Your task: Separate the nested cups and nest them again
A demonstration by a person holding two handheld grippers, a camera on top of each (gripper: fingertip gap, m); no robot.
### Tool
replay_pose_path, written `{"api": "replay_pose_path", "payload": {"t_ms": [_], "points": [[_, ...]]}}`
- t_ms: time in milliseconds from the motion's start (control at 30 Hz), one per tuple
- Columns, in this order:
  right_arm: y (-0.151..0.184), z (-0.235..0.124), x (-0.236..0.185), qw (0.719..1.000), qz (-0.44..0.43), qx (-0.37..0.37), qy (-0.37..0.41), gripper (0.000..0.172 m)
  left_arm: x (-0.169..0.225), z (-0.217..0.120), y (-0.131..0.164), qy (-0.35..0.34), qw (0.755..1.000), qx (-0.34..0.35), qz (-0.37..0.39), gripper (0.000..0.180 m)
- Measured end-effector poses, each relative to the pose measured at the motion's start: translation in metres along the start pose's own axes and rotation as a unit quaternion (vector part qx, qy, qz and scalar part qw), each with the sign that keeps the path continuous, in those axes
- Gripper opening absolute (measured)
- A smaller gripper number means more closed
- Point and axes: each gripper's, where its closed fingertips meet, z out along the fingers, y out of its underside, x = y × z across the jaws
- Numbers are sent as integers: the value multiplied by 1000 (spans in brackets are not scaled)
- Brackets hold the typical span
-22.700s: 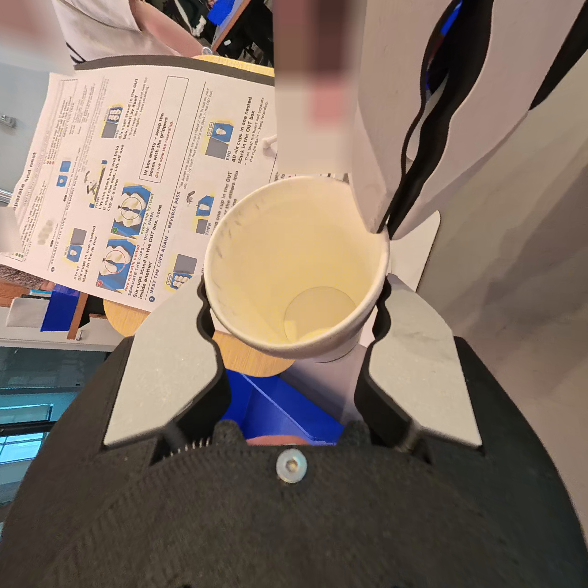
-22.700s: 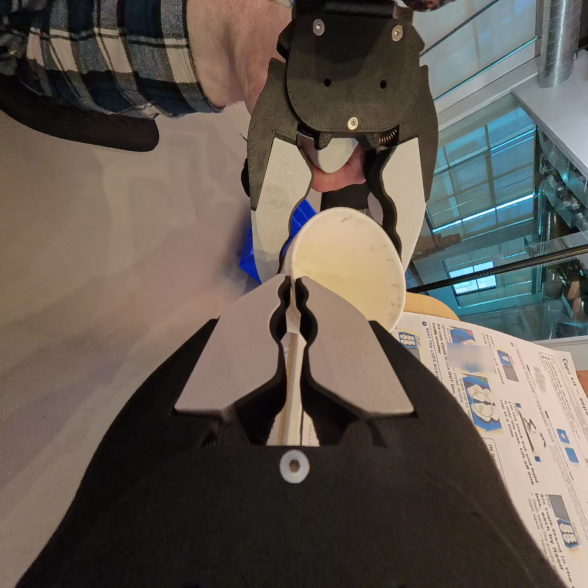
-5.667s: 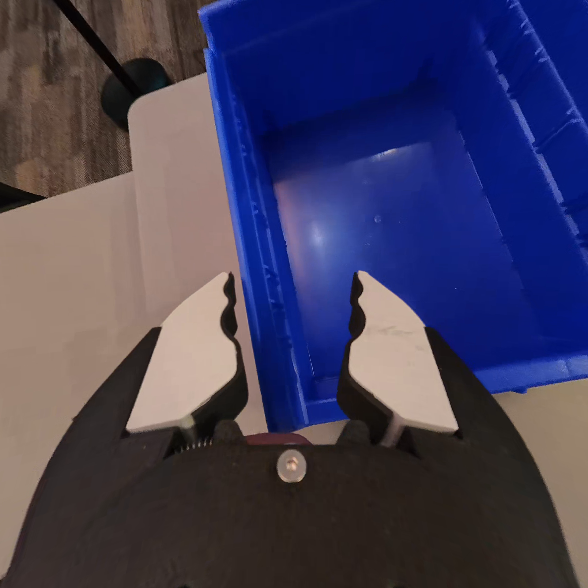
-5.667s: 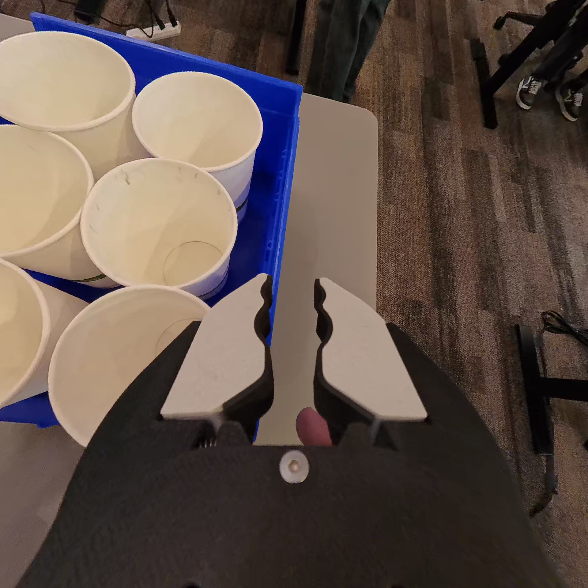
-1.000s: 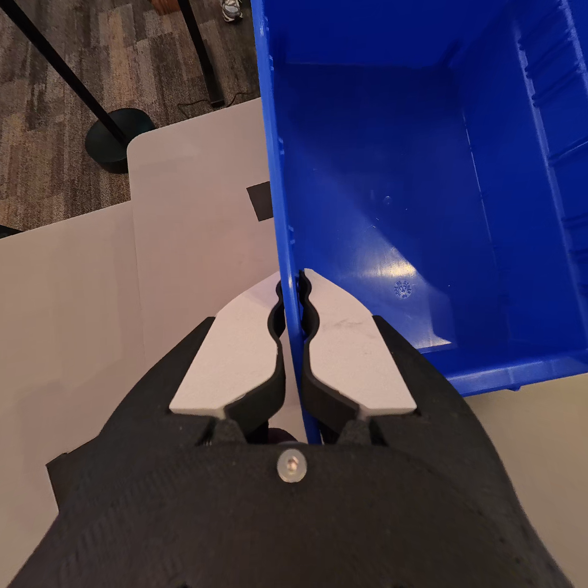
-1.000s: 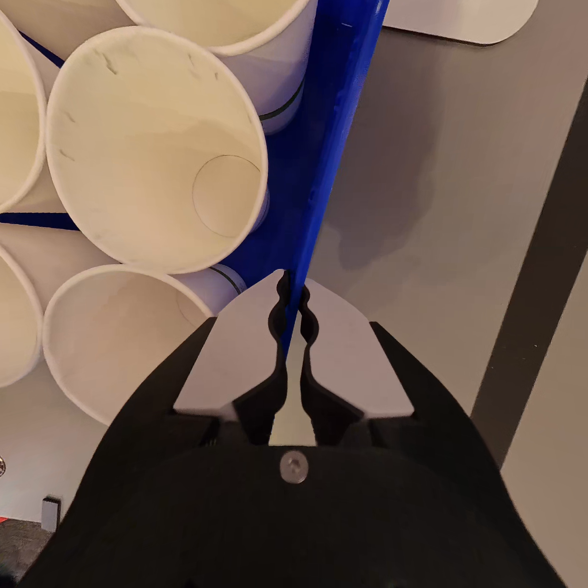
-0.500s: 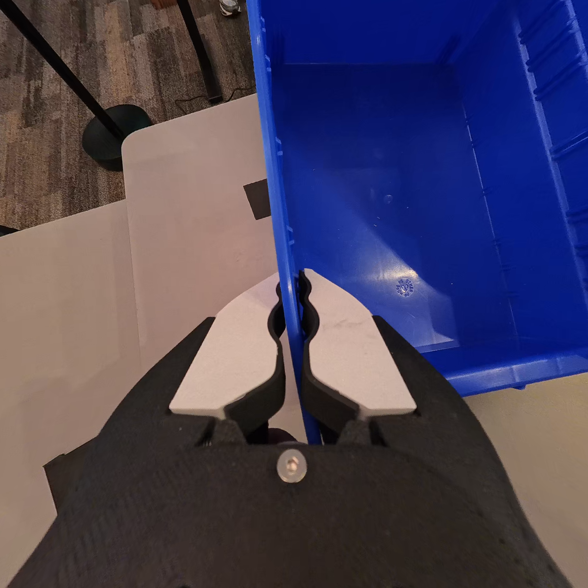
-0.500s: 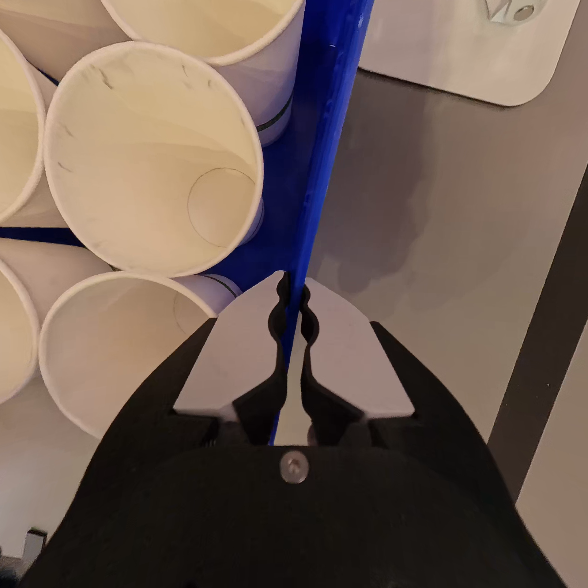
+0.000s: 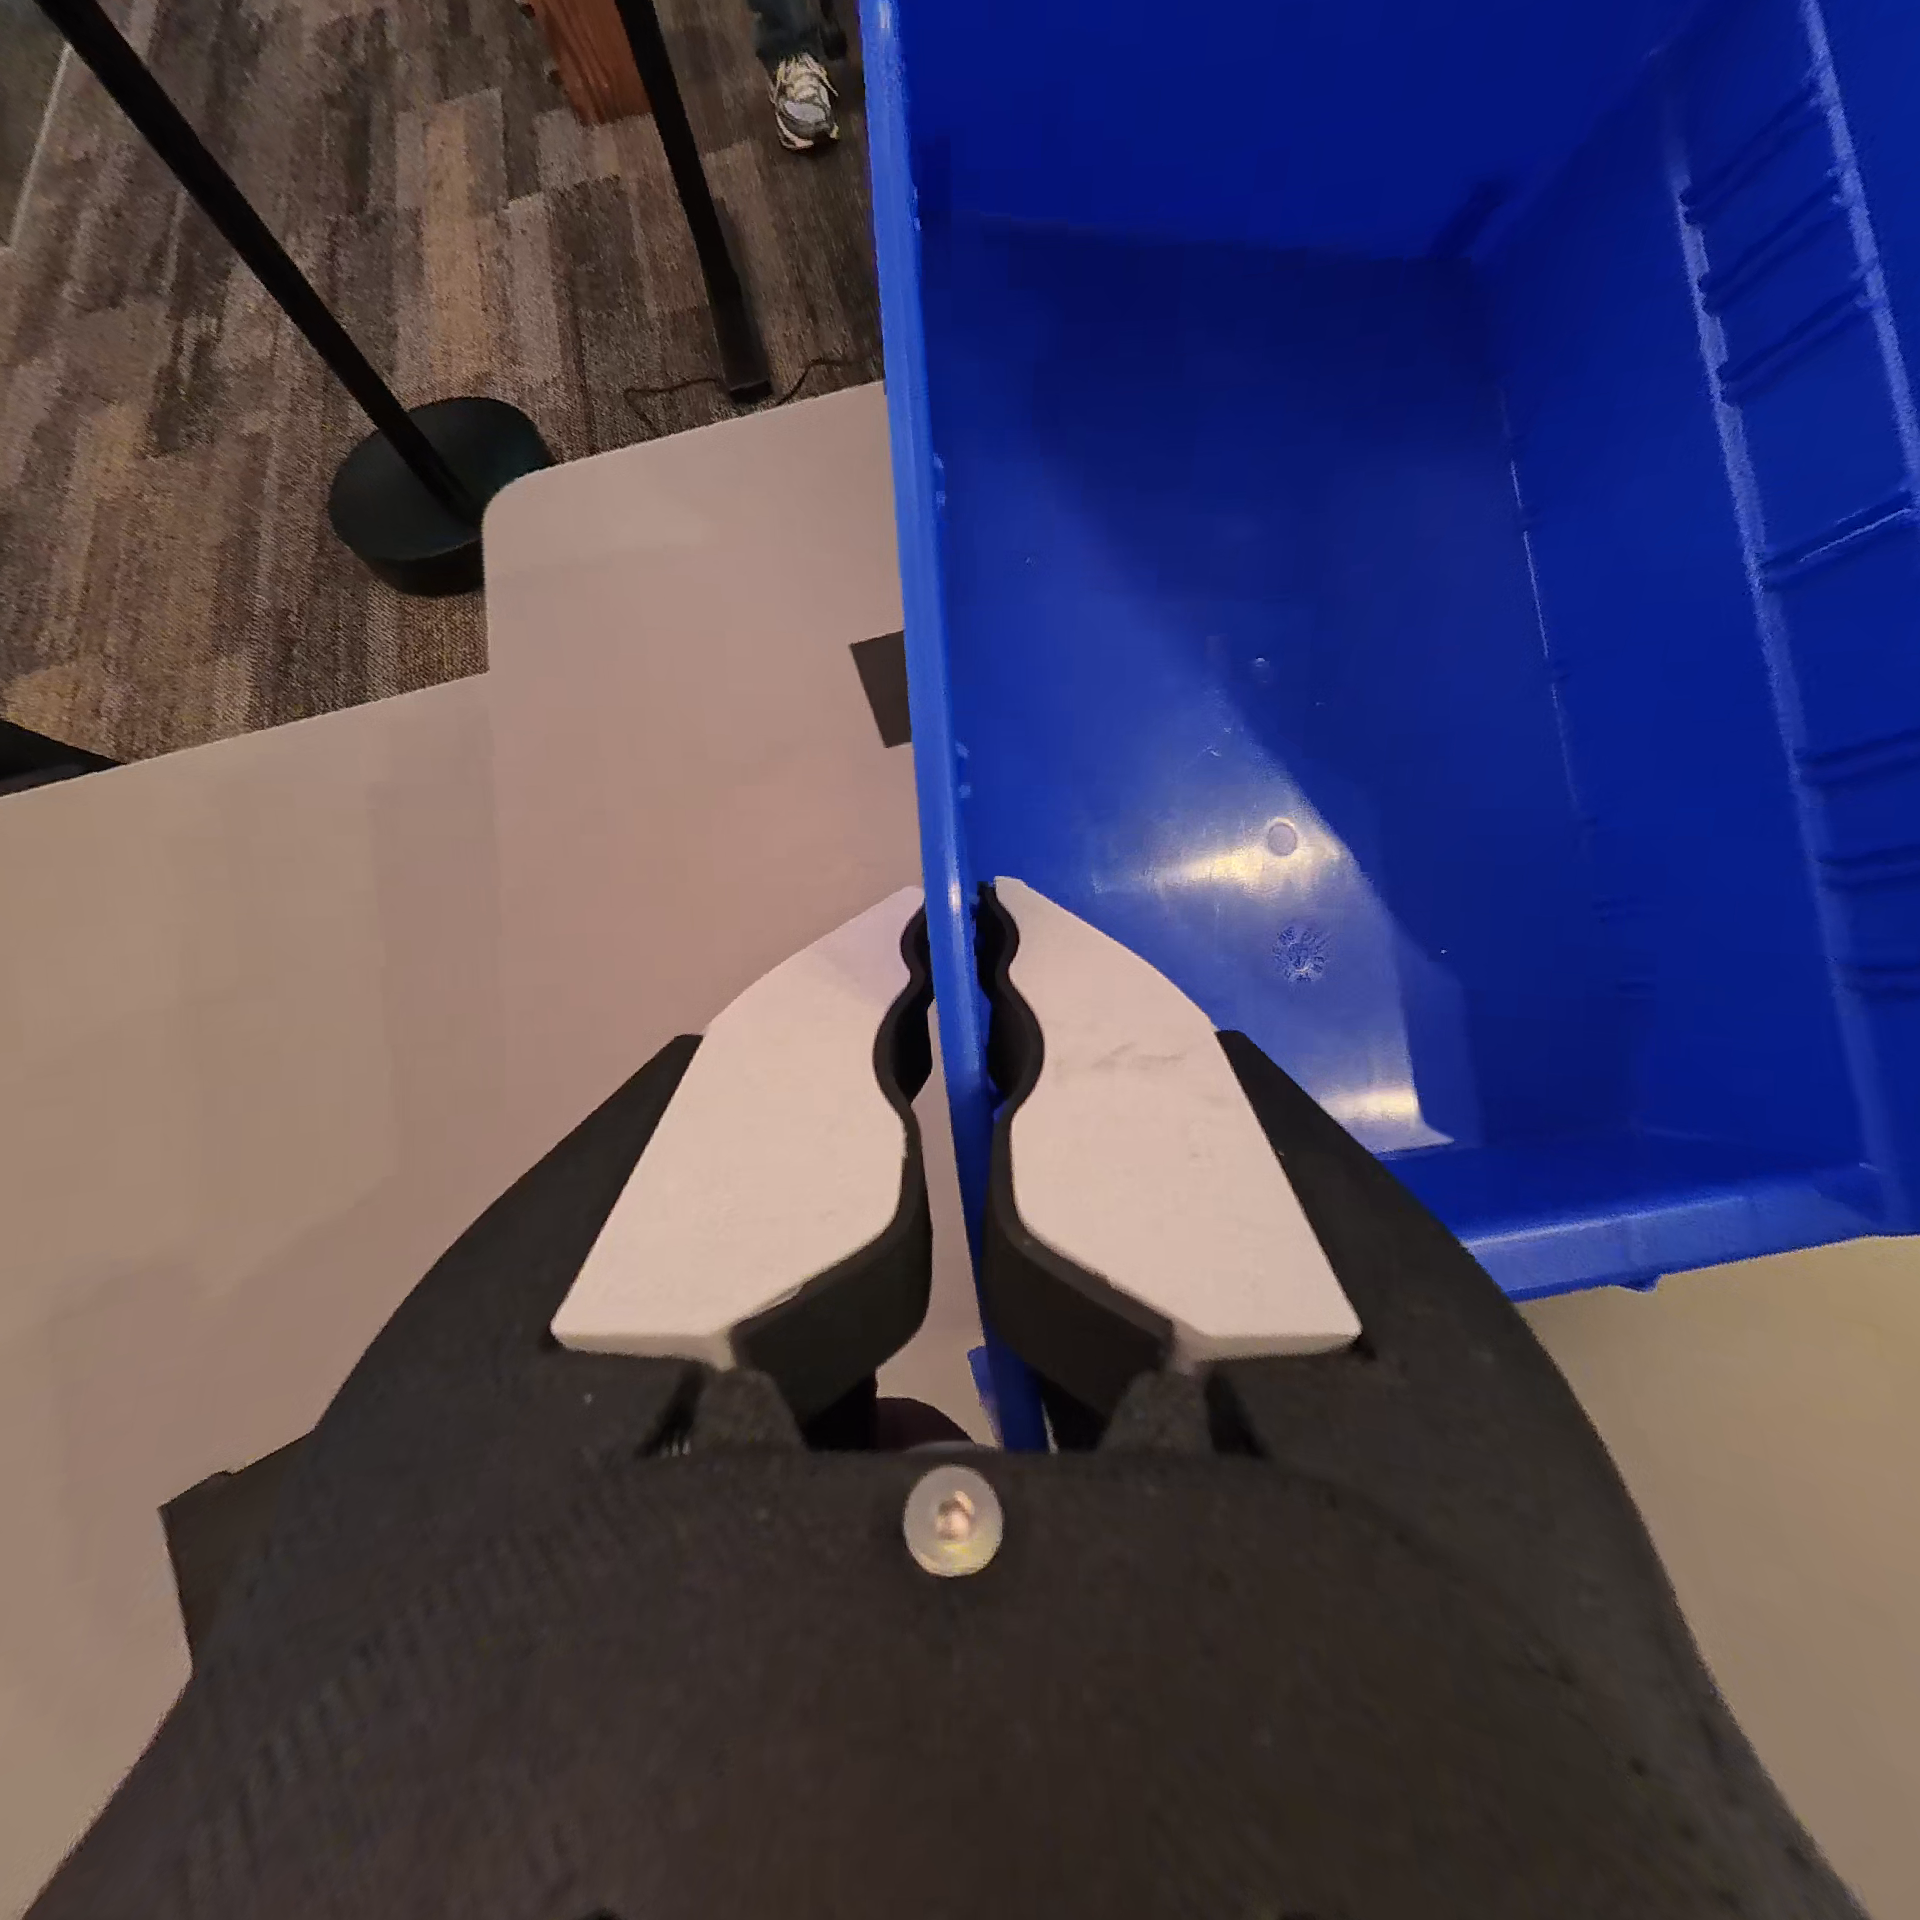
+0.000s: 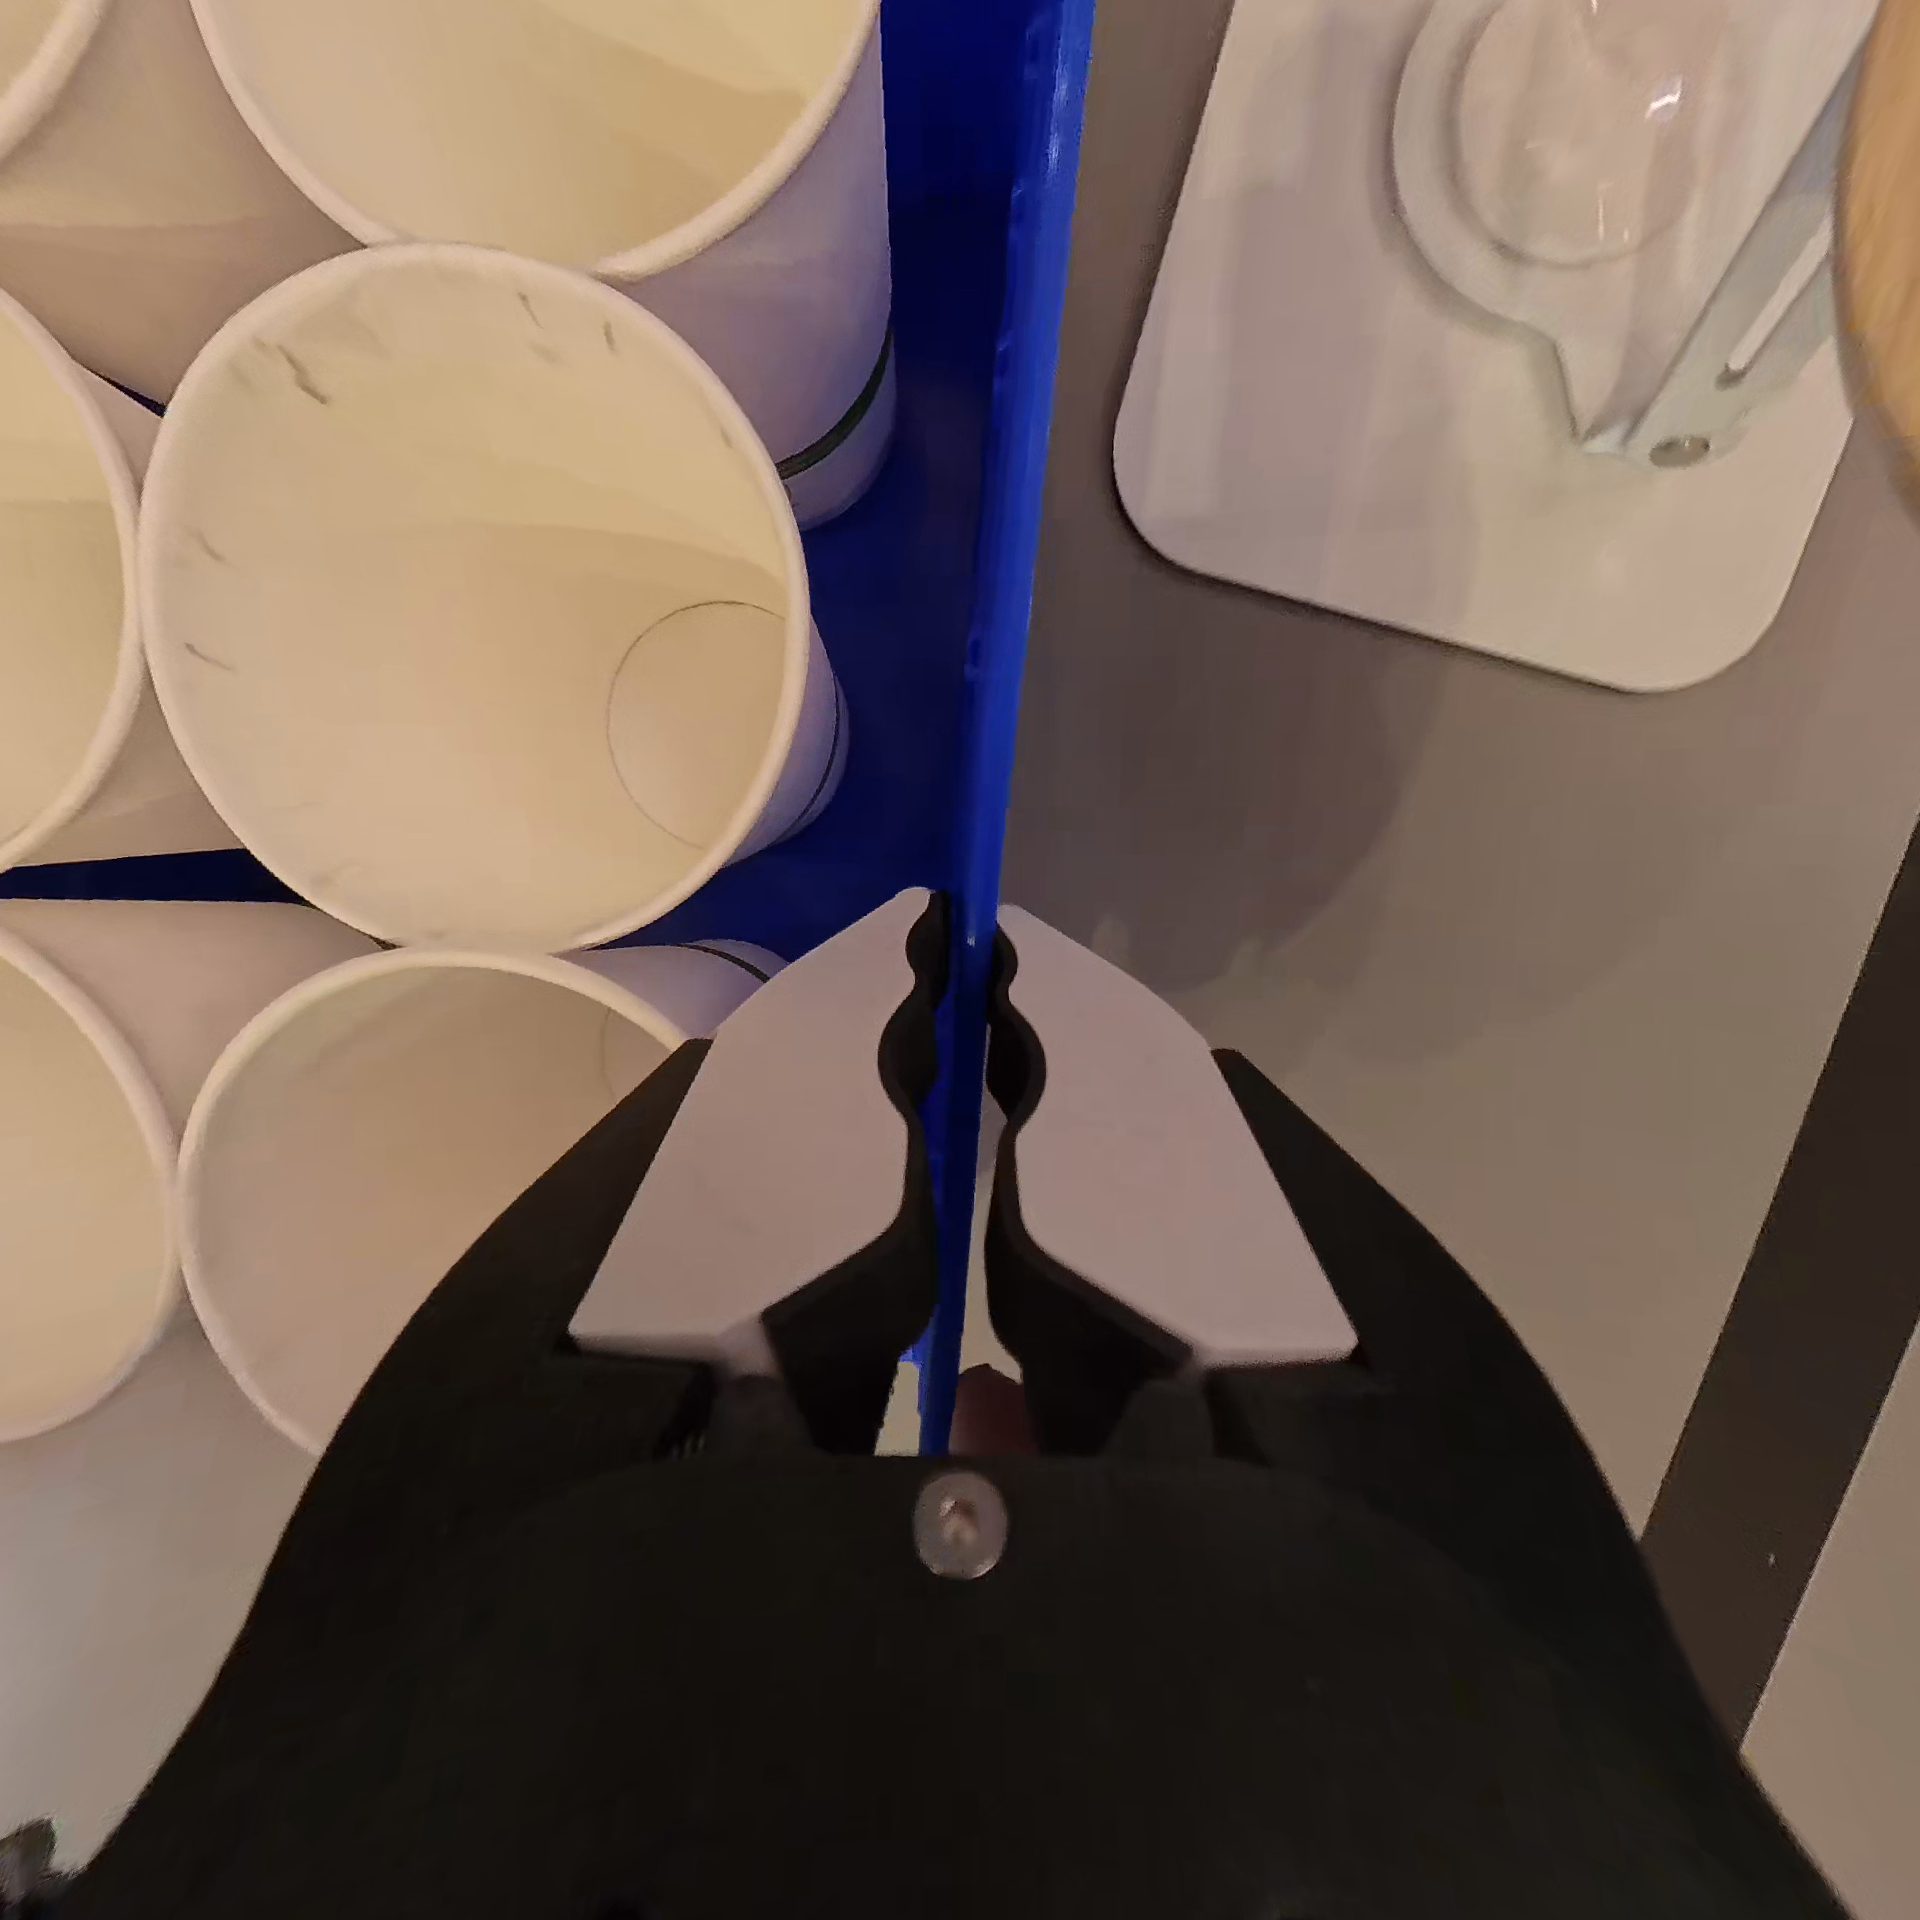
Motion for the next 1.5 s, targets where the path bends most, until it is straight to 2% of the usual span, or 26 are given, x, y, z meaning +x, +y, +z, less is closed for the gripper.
{"api": "replay_pose_path", "payload": {"t_ms": [567, 833, 933, 1000, 1133, 1200, 1367, 1500], "points": [[-117, 60, 18, 1000, 21, 19, 1, 5, -25, -34, -14, -22, 997, 65, -30, 7], [-147, 75, 11, 999, 32, 29, 15, 6, -35, -49, -16, -30, 995, 86, -42, 7], [-146, 72, 11, 998, 18, 29, 45, 14, -36, -51, -17, -32, 995, 88, -42, 7], [-146, 62, 9, 997, 24, 53, 54, 35, -36, -52, -18, -34, 995, 89, -41, 7], [-131, 42, 10, 991, 34, 87, 92, 42, -34, -54, -23, -35, 994, 96, -40, 7], [-129, 25, 11, 984, 48, 126, 112, 47, -32, -54, -25, -35, 994, 97, -37, 7], [-103, -17, 14, 963, 117, 177, 164, 44, -27, -54, -30, -39, 994, 95, -28, 7], [-58, -9, -7, 960, 190, 158, 134, 38, -25, -52, -30, -37, 995, 93, -25, 7]]}}
